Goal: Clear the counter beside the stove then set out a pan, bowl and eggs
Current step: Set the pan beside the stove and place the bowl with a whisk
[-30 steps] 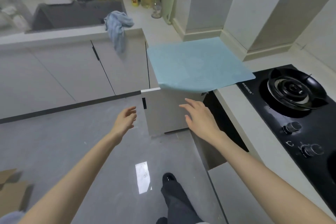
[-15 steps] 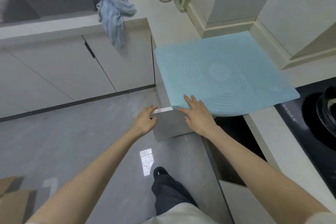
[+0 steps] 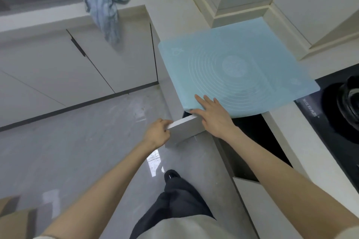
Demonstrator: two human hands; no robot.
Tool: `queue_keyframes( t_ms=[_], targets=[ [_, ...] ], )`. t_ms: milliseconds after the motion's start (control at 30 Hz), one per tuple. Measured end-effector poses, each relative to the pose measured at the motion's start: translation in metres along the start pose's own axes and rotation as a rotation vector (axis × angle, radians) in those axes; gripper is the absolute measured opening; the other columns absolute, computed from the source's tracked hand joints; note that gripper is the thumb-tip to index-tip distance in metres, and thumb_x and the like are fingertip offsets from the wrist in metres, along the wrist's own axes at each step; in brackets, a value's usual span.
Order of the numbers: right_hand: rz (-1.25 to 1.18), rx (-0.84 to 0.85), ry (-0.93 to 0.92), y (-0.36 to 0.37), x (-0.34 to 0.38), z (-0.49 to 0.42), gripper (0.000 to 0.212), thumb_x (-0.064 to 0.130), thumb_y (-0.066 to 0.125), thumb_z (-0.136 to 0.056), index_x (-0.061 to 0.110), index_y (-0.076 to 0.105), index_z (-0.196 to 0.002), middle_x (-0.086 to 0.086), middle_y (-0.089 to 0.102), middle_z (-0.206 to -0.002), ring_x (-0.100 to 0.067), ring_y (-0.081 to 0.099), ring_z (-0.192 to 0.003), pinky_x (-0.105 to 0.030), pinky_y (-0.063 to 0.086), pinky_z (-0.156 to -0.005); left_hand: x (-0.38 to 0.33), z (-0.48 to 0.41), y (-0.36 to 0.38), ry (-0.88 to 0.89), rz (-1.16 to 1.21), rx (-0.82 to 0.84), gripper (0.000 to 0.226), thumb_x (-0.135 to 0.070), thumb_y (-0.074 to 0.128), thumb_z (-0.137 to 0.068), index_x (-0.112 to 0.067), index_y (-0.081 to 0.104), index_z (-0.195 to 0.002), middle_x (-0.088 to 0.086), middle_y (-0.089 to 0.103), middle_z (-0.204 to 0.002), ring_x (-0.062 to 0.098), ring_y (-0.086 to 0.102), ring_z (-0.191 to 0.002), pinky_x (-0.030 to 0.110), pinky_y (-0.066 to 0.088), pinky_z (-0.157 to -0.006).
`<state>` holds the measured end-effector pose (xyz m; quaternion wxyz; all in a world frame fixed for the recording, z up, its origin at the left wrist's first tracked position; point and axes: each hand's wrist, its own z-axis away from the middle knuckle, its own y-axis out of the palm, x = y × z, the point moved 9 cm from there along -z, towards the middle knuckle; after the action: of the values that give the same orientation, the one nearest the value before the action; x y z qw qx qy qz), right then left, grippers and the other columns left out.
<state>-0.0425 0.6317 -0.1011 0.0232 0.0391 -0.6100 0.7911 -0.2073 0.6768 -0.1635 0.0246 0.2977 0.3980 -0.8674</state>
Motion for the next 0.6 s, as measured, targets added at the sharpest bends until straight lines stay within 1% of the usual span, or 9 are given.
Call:
queue_keyframes(
  t_ms=[100,200,267,300,400,433,500,533,600],
  targets=[
    [0.015,0.069,0.051,0.003,0.003,0.001,0.061,0.006,0.042,-0.095,0.037,0.031,-0.146,-0.002,-0.002,-0.162,-0.027,0.003,-0.148,-0.046,0.004,-0.119,-0.002,0.020,0.023,0.017,0.082,0.079,0.049,-0.009,0.050,-0.085,-0.023,0.057,-0.132,0.005,0.056,-0.120,0.023,0.056,-0.108,0.023,0.039,-0.085],
    [-0.089,0.051,0.144,-0.001,0.004,0.018,0.063,0.001,0.041,-0.094,0.033,0.031,-0.147,-0.001,0.005,-0.162,-0.023,0.007,-0.148,-0.046,0.004,-0.119,-0.010,0.043,0.048,0.036,0.200,0.188,0.052,-0.006,0.045,-0.085,-0.028,0.059,-0.130,-0.002,0.059,-0.121,0.018,0.061,-0.100,0.017,0.044,-0.080],
    [-0.154,0.007,0.194,-0.005,0.004,0.041,0.062,0.000,0.042,-0.093,0.030,0.032,-0.147,-0.001,0.011,-0.161,-0.023,0.011,-0.148,-0.046,0.006,-0.119,-0.017,0.057,0.063,0.050,0.268,0.252,0.054,-0.002,0.042,-0.085,-0.028,0.058,-0.130,-0.009,0.061,-0.119,0.014,0.061,-0.098,0.006,0.042,-0.071],
    [-0.167,-0.016,0.212,-0.006,0.004,0.055,0.062,0.000,0.043,-0.093,0.030,0.033,-0.147,-0.002,0.013,-0.161,-0.023,0.012,-0.147,-0.047,0.007,-0.119,-0.022,0.063,0.069,0.061,0.291,0.269,0.055,-0.001,0.042,-0.086,-0.027,0.057,-0.131,-0.010,0.061,-0.121,0.014,0.061,-0.101,0.006,0.041,-0.072],
    [-0.194,-0.077,0.295,-0.005,-0.002,0.104,0.056,0.004,0.044,-0.095,0.028,0.036,-0.145,-0.004,0.021,-0.159,-0.024,0.017,-0.146,-0.048,0.013,-0.119,-0.037,0.080,0.089,0.105,0.323,0.319,0.052,0.001,0.044,-0.086,-0.022,0.056,-0.132,-0.009,0.057,-0.130,0.015,0.056,-0.112,0.017,0.039,-0.087],
    [-0.207,-0.088,0.342,-0.002,-0.006,0.127,0.055,0.005,0.044,-0.095,0.028,0.037,-0.145,-0.004,0.022,-0.158,-0.023,0.017,-0.146,-0.048,0.014,-0.119,-0.043,0.086,0.100,0.119,0.315,0.349,0.052,0.000,0.045,-0.087,-0.021,0.055,-0.133,-0.009,0.055,-0.131,0.014,0.053,-0.114,0.016,0.038,-0.087],
    [-0.234,-0.086,0.413,0.005,-0.011,0.159,0.055,0.007,0.044,-0.095,0.028,0.037,-0.145,-0.001,0.021,-0.159,-0.023,0.015,-0.147,-0.048,0.013,-0.119,-0.046,0.093,0.118,0.107,0.328,0.407,0.054,-0.001,0.046,-0.088,-0.022,0.051,-0.138,-0.008,0.053,-0.133,0.012,0.050,-0.115,0.012,0.040,-0.081],
    [-0.240,-0.084,0.453,0.008,-0.014,0.175,0.055,0.008,0.044,-0.096,0.028,0.036,-0.146,0.000,0.020,-0.159,-0.022,0.014,-0.147,-0.047,0.012,-0.119,-0.048,0.096,0.127,0.099,0.335,0.435,0.054,-0.004,0.048,-0.088,-0.023,0.049,-0.139,-0.005,0.053,-0.133,0.014,0.050,-0.118,0.012,0.040,-0.083],
    [-0.247,-0.087,0.526,0.015,-0.020,0.208,0.054,0.010,0.044,-0.097,0.029,0.034,-0.146,0.001,0.019,-0.159,-0.020,0.013,-0.148,-0.045,0.011,-0.120,-0.055,0.101,0.145,0.080,0.326,0.493,0.054,-0.009,0.049,-0.091,-0.024,0.044,-0.142,0.001,0.051,-0.136,0.017,0.047,-0.124,0.023,0.039,-0.097]
  ],
)
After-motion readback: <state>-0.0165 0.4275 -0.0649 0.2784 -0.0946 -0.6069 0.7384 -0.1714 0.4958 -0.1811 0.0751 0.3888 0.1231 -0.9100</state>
